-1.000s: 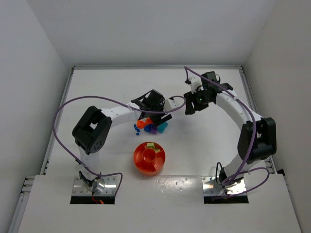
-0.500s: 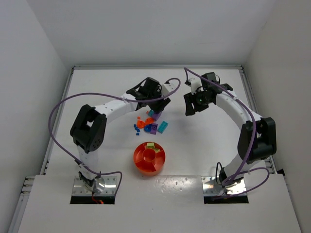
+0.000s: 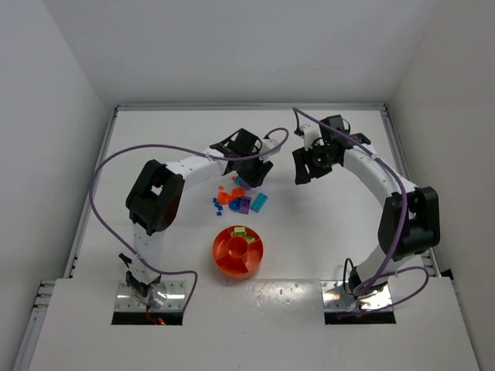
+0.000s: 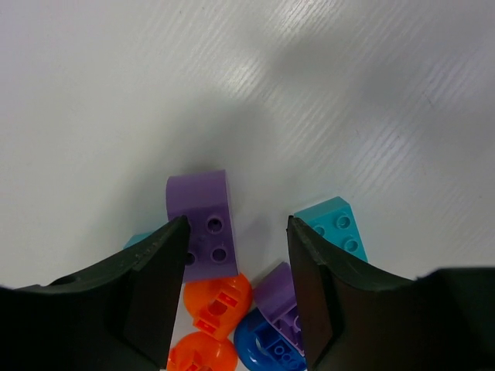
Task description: Sort the legos into containers by color
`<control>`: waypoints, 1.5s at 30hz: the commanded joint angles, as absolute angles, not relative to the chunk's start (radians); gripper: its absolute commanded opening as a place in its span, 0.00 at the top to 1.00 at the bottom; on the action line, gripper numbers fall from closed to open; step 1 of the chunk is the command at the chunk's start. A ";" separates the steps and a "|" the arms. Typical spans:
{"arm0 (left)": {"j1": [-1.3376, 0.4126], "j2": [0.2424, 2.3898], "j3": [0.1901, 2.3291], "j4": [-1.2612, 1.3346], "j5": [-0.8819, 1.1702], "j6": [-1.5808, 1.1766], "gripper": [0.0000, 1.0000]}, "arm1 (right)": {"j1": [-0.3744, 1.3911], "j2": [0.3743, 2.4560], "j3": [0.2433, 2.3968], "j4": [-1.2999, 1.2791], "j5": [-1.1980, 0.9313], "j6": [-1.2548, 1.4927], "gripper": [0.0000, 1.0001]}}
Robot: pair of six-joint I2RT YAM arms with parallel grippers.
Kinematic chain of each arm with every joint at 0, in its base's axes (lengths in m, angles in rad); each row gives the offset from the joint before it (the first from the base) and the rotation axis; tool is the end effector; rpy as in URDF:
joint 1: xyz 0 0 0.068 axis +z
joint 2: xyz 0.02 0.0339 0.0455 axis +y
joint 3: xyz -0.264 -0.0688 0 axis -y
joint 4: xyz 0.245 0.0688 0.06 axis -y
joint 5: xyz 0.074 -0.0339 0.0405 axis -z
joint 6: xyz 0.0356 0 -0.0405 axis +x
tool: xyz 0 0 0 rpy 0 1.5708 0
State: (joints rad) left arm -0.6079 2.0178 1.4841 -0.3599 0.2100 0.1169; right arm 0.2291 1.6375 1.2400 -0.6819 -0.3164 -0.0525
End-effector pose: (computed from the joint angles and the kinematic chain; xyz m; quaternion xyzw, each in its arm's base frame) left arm 0.3600 -0.2595 0.1938 0.3651 0.8648 -0.1762 0.2964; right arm 0.3263 0.0875 0.2423 -0.1724 0.9430 0.1734 0.2258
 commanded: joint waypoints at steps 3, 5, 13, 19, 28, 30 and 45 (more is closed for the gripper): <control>-0.600 2.039 1.511 -0.382 0.202 0.086 0.41 | 0.224 1.641 1.250 -0.669 -0.330 -0.060 0.42; -0.600 2.039 1.511 -0.382 0.202 0.086 0.41 | 0.224 1.641 1.250 -0.669 -0.330 -0.060 0.42; -0.600 1.965 1.529 -0.373 0.202 0.110 0.36 | 0.224 1.641 1.241 -0.669 -0.330 -0.069 0.41; -0.600 1.902 1.539 -0.373 0.192 0.110 0.36 | 0.224 1.641 1.241 -0.669 -0.339 -0.069 0.41; -0.600 1.888 1.509 -0.341 0.109 0.101 0.38 | 0.224 1.660 1.250 -0.669 -0.339 -0.069 0.41; -0.600 1.924 1.520 -0.350 0.095 0.101 0.36 | 0.224 1.660 1.259 -0.669 -0.339 -0.069 0.41; -0.571 2.039 1.568 -0.377 0.100 0.055 0.24 | 0.224 1.669 1.269 -0.669 -0.319 -0.060 0.27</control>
